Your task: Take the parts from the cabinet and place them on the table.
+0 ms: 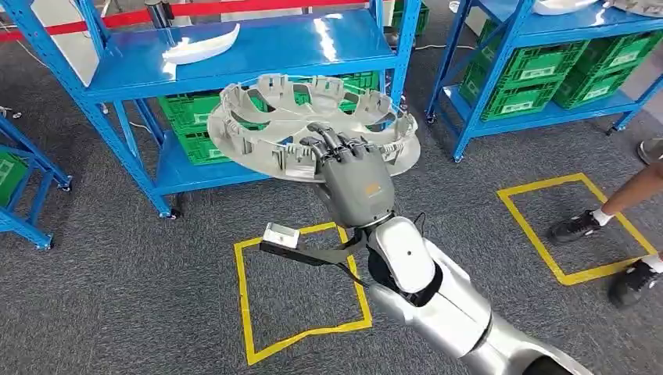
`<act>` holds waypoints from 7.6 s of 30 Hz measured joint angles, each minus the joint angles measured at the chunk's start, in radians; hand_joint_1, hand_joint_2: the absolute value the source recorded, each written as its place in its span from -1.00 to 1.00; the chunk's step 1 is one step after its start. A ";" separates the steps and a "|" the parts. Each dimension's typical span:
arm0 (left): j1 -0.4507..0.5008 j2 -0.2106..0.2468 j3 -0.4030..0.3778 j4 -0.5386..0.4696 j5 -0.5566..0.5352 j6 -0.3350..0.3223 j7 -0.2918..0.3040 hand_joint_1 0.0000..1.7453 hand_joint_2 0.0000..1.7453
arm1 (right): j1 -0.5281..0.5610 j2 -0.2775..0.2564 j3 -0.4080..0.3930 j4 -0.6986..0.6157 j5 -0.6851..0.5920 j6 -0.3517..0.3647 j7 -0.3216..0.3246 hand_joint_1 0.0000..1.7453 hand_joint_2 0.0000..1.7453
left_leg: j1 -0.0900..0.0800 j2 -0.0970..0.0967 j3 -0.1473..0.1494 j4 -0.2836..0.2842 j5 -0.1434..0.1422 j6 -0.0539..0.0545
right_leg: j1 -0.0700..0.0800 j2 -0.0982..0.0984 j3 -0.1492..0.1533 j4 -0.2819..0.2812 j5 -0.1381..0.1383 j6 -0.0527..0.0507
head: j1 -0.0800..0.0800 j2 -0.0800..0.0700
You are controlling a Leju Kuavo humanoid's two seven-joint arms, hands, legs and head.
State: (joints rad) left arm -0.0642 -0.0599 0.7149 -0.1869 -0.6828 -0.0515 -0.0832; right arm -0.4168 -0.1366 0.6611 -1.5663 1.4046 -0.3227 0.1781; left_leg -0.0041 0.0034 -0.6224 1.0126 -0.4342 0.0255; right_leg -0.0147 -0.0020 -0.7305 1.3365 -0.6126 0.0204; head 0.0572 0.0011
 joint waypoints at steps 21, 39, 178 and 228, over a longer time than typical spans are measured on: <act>-0.004 -0.003 0.001 -0.002 -0.010 -0.003 -0.006 -1.00 1.00 | -0.002 0.001 -0.004 0.003 -0.001 -0.001 0.001 1.00 1.00 | 0.006 -0.011 0.175 -0.033 -0.150 -0.051 | 0.006 -0.004 0.041 -0.304 0.221 -0.029 | 0.000 0.000; 0.001 -0.008 0.002 -0.002 -0.024 -0.018 -0.031 -1.00 1.00 | -0.009 -0.007 -0.004 0.028 -0.004 -0.003 0.000 1.00 1.00 | -0.001 0.002 -0.052 0.024 0.043 -0.040 | 0.013 -0.001 0.240 -0.311 0.034 -0.039 | 0.003 0.000; 0.012 -0.018 0.052 0.006 -0.055 -0.021 -0.046 -1.00 1.00 | -0.072 -0.045 0.045 0.033 -0.025 0.085 -0.073 1.00 1.00 | 0.016 0.012 0.005 0.020 -0.016 -0.029 | 0.001 -0.100 0.166 -0.289 0.094 -0.002 | -0.018 0.000; 0.009 -0.014 0.056 0.006 -0.099 -0.036 -0.054 -1.00 1.00 | -0.028 -0.068 0.055 0.027 0.028 0.090 0.000 1.00 1.00 | 0.020 -0.014 -0.142 0.288 -0.130 -0.075 | 0.006 -0.027 0.154 -0.315 0.136 -0.054 | -0.022 0.000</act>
State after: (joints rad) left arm -0.0547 -0.0740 0.7710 -0.1808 -0.7820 -0.0874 -0.1373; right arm -0.4445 -0.2041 0.7164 -1.5393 1.4328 -0.2327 0.1778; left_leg 0.0157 -0.0109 -0.7639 1.3007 -0.5647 -0.0500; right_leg -0.0082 -0.0291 -0.5767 1.0218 -0.4767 -0.0333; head 0.0351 0.0011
